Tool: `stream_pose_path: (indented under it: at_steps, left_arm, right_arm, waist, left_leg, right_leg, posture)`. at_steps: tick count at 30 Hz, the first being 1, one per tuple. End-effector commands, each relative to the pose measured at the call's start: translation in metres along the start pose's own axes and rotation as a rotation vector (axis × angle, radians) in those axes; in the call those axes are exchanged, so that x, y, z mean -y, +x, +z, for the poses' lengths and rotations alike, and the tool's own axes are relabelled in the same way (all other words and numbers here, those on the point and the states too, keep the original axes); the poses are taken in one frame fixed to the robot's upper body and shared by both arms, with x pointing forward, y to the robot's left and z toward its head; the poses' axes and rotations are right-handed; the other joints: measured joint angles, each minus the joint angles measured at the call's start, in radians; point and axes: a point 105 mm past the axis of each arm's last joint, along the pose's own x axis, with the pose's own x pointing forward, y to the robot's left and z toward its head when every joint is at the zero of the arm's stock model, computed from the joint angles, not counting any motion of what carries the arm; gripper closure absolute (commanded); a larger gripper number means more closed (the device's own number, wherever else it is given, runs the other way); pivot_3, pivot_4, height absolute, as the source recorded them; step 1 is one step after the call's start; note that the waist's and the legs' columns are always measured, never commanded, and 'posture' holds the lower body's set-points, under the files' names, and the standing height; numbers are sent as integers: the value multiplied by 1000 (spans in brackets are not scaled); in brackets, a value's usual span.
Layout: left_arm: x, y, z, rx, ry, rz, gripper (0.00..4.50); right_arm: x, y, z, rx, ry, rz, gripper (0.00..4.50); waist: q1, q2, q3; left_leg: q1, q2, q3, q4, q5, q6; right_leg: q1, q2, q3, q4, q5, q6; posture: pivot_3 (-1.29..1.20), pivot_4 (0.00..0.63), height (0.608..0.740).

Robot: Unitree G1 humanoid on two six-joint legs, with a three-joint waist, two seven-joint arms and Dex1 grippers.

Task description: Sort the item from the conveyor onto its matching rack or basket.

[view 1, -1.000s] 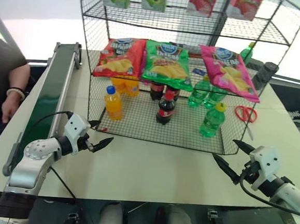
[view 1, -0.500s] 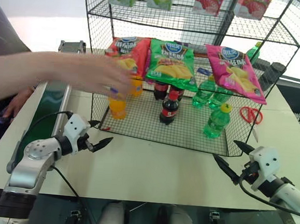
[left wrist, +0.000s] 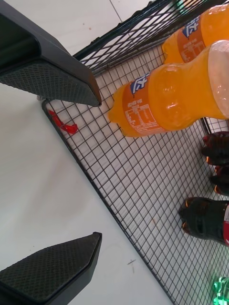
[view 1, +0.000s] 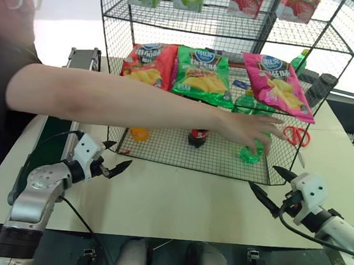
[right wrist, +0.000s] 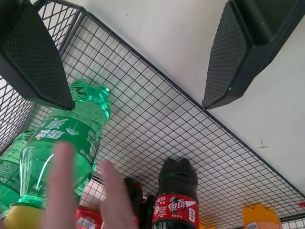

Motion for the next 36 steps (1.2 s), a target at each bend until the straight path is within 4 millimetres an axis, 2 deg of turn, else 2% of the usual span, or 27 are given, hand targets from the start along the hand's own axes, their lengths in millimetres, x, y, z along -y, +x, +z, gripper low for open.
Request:
stream_pose_path:
  at_steps: [1,13,28,30,36]
  left_arm:
    - [-6,-3,10,41,9,20,0]
    - [-3,-9,10,41,0,24,0]
    - [1,-34,14,94,-10,68,0]
    - [-1,-39,16,109,-18,97,0]
    - [-28,-65,28,218,-123,315,0]
  right_arm:
    - [0,1,11,38,-23,-4,38]
    - [-2,7,15,46,-25,9,38]
    - [-6,18,17,60,-19,50,38]
    - [-6,21,18,66,-21,60,38]
    - [-9,28,15,81,-20,95,38]
  waist:
    - [0,0,0]
    - [0,0,0]
    - [0,0,0]
    - [0,-1,0]
    - [0,-1,0]
  left_leg:
    - [0,0,0,0,0,0]
    - [0,1,1,0,0,0]
    - [-1,2,4,-1,0,0]
    - [-1,2,4,-1,0,0]
    - [-1,2,4,-1,0,0]
  right_leg:
    - [0,0,0,0,0,0]
    - [-1,0,1,0,0,0]
    - [-3,1,4,0,1,-1]
    - [-4,2,4,0,1,-1]
    - [-4,2,4,0,1,-1]
  posture:
    - [0,150,740]
    - [0,150,740]
    - [0,150,740]
    - [0,150,740]
    - [0,150,740]
